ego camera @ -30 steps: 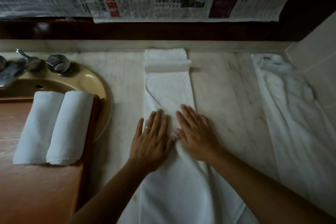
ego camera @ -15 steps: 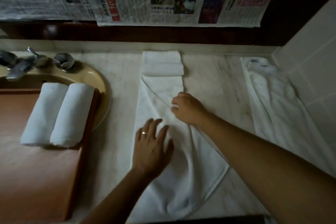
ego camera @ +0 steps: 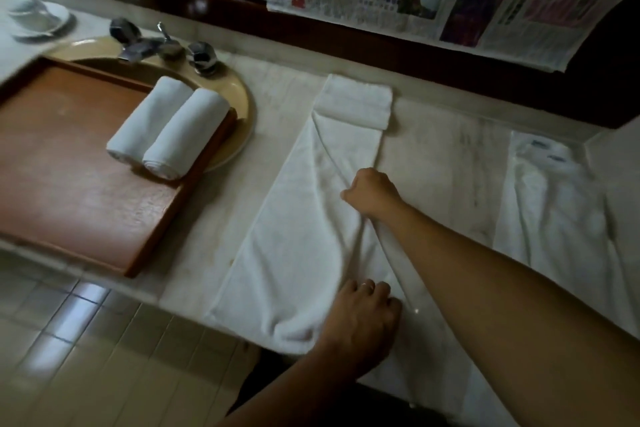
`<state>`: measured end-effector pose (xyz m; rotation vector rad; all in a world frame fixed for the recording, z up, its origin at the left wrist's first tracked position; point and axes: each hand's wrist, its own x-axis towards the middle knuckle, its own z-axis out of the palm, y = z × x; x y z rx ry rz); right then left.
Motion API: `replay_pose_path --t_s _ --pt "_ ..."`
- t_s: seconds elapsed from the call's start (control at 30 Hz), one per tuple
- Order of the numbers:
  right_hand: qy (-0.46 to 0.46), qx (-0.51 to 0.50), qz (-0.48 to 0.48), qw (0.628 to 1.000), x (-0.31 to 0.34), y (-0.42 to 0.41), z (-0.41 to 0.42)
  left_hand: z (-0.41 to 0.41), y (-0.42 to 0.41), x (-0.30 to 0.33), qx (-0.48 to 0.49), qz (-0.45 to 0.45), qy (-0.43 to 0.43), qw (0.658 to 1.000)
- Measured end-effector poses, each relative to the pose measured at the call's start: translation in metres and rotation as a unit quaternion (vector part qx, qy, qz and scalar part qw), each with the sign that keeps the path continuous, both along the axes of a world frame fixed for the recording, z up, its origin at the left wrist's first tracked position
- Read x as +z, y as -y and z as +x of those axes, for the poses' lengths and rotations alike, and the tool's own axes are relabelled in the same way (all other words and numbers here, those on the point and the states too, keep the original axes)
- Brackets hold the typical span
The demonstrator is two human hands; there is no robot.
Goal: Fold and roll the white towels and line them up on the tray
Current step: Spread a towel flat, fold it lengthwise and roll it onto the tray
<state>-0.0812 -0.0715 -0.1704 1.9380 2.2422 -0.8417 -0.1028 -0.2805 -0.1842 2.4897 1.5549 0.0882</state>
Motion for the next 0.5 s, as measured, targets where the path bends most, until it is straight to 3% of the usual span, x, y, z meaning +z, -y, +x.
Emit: replay_pose_path --t_s 0.13,0.2,0.27,0.33,0.4,0.43,0.5 --pt "0.028 0.012 -0.001 1.000 0.004 0.001 -0.006 0.002 0.000 0.001 0.039 0.002 0.010 0.999" --pt "0.016 0.003 0.003 1.000 0.009 0.000 -0.007 -0.002 0.001 0.006 0.116 -0.007 0.092 0.989" --pt "-0.024 -0.027 -0.001 0.999 0.014 0.000 -0.008 -0.011 0.003 0.016 0.223 -0.053 0.225 0.947" --pt "-0.102 -0.050 -0.016 0.993 0.022 0.000 -0.010 -0.022 0.008 0.033 0.313 -0.097 0.406 0.853" --pt "-0.194 -0.062 -0.040 0.978 0.031 0.002 -0.017 -0.039 0.015 0.047 0.386 -0.090 0.566 0.723" --pt "-0.233 -0.067 -0.054 0.969 0.035 0.003 -0.022 -0.050 0.021 0.050 0.415 -0.084 0.620 0.660" --pt "-0.276 -0.058 -0.080 0.956 0.042 0.005 -0.036 -0.073 0.035 0.047 0.457 -0.067 0.681 0.569"
